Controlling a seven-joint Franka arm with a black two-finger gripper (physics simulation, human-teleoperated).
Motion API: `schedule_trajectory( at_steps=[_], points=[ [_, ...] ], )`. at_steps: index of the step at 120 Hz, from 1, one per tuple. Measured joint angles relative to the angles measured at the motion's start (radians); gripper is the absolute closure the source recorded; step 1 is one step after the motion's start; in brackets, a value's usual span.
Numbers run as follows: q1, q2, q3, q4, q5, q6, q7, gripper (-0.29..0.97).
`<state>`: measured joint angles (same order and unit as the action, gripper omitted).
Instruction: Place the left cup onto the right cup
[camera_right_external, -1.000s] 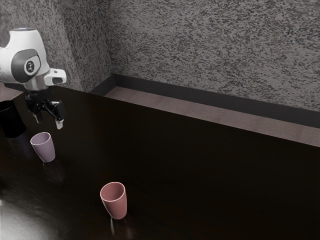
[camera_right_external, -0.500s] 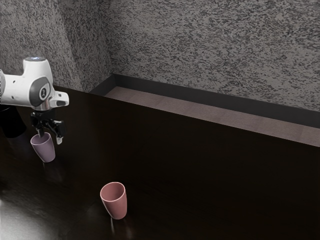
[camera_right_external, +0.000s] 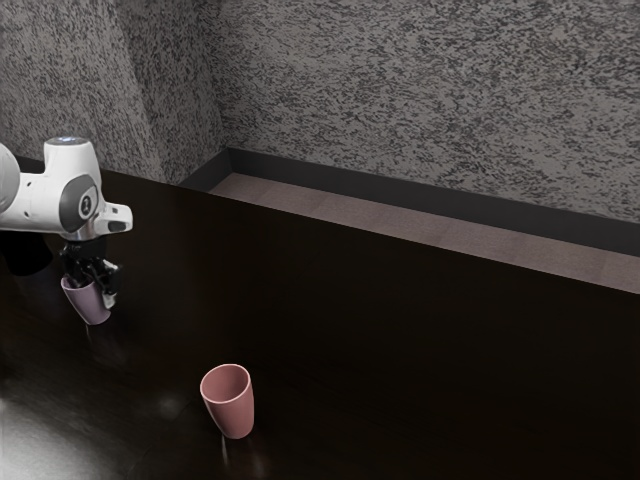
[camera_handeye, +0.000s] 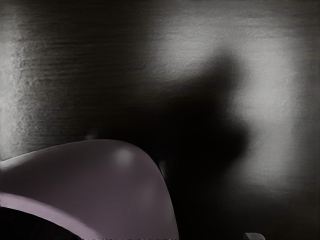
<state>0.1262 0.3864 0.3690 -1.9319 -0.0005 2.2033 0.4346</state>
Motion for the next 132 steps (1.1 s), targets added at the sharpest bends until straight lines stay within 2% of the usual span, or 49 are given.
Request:
schedule_trajectory(
  at_steps=[12, 26, 45, 72, 83, 104, 132],
  points=[
    [0.000, -0.006, -0.005, 0.000, -0.001, -0.001, 0.011, 0.53],
    [-0.001, -0.008, -0.011, 0.000, -0.001, -0.002, 0.023, 0.66],
    [-0.001, -0.012, -0.011, 0.000, -0.002, -0.003, 0.034, 0.74],
    [-0.001, -0.060, -0.011, -0.018, 0.000, -0.007, 0.041, 0.77],
    [-0.021, -0.167, -0.011, -0.067, 0.002, -0.024, 0.041, 0.77],
    [-0.142, -0.416, -0.016, -0.228, 0.015, -0.050, 0.021, 0.78],
    [-0.163, -0.630, -0.174, -0.337, 0.085, -0.132, -0.049, 0.78]
  ],
)
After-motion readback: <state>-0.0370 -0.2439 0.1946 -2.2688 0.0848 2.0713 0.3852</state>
